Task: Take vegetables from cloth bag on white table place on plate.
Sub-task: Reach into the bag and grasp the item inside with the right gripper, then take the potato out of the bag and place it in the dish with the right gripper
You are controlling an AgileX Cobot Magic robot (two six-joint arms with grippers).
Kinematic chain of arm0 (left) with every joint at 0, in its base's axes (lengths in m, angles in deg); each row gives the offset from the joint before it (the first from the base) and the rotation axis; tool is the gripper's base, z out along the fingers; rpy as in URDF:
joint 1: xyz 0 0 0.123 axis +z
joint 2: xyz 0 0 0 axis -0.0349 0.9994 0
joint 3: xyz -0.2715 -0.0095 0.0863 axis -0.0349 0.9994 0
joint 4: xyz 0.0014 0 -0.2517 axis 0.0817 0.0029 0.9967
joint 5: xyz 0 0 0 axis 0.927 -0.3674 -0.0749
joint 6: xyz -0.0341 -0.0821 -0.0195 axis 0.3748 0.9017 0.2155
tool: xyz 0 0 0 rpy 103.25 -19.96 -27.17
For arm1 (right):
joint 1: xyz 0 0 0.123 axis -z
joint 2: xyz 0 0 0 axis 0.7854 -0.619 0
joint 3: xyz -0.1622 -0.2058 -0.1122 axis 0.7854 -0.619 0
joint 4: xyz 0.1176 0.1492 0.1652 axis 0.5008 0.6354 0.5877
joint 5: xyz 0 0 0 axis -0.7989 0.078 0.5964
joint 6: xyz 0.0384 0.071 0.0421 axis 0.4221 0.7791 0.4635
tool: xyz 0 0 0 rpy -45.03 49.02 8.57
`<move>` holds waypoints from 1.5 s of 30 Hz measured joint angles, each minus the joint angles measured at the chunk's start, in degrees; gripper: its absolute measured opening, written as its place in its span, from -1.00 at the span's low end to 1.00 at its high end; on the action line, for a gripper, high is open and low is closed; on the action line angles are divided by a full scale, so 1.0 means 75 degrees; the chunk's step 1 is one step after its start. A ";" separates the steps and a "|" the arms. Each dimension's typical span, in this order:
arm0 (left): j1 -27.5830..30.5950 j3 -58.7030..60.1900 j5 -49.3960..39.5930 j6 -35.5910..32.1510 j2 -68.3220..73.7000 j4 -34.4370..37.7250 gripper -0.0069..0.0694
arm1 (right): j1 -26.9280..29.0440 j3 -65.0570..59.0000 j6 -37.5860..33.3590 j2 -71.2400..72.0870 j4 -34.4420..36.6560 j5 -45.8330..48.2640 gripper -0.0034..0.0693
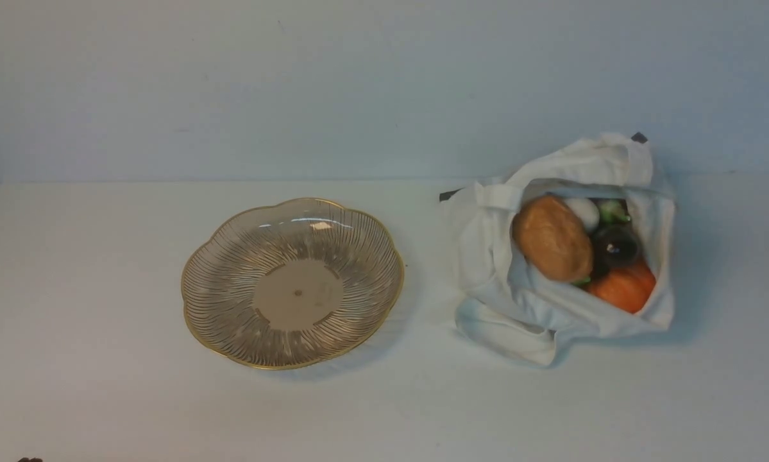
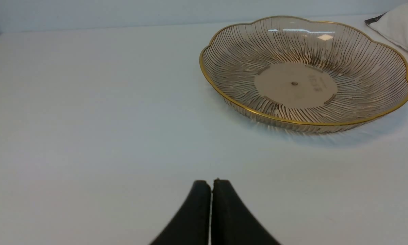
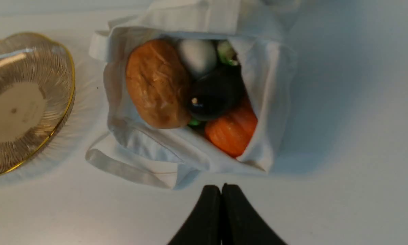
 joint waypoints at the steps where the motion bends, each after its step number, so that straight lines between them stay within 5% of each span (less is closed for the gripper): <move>1: 0.0000 0.0000 0.0000 0.0000 0.0000 0.0000 -0.84 | -0.0223 0.0262 -0.0056 -0.0392 -0.0012 -0.0010 -0.93; 7: 0.0000 0.0000 0.0000 0.0000 0.0000 0.0000 -0.84 | -0.1266 0.1293 -0.0077 -0.1913 -0.0411 -0.0223 -0.89; 11: 0.0000 0.0000 0.0000 0.0000 0.0000 0.0000 -0.84 | -0.1646 0.1927 -0.0064 -0.2862 -0.0825 -0.0295 -0.66; 22: 0.0000 0.0000 0.0000 0.0000 0.0000 0.0000 -0.84 | -0.1758 0.2545 0.0111 -0.4399 -0.1463 -0.0523 0.35; 23: 0.0000 0.0000 0.0000 0.0000 0.0000 0.0000 -0.84 | -0.1758 0.2582 0.0265 -0.4621 -0.1633 -0.0739 0.58; 29: 0.0000 0.0000 0.0000 0.0000 0.0000 0.0000 -0.84 | -0.1759 0.2605 0.0766 -0.5338 -0.2125 -0.1219 0.96; 35: 0.0000 0.0000 0.0000 0.0000 0.0000 0.0000 -0.84 | -0.1759 0.2605 0.0972 -0.5628 -0.2233 -0.1268 0.91; 38: 0.0000 0.0000 0.0000 0.0000 0.0000 0.0000 -0.84 | -0.1759 0.2605 0.1047 -0.5554 -0.2251 -0.1170 0.56; 45: 0.0000 0.0000 0.0000 0.0000 0.0000 0.0000 -0.84 | -0.1765 0.2605 0.1149 -0.4564 -0.1941 -0.0191 0.57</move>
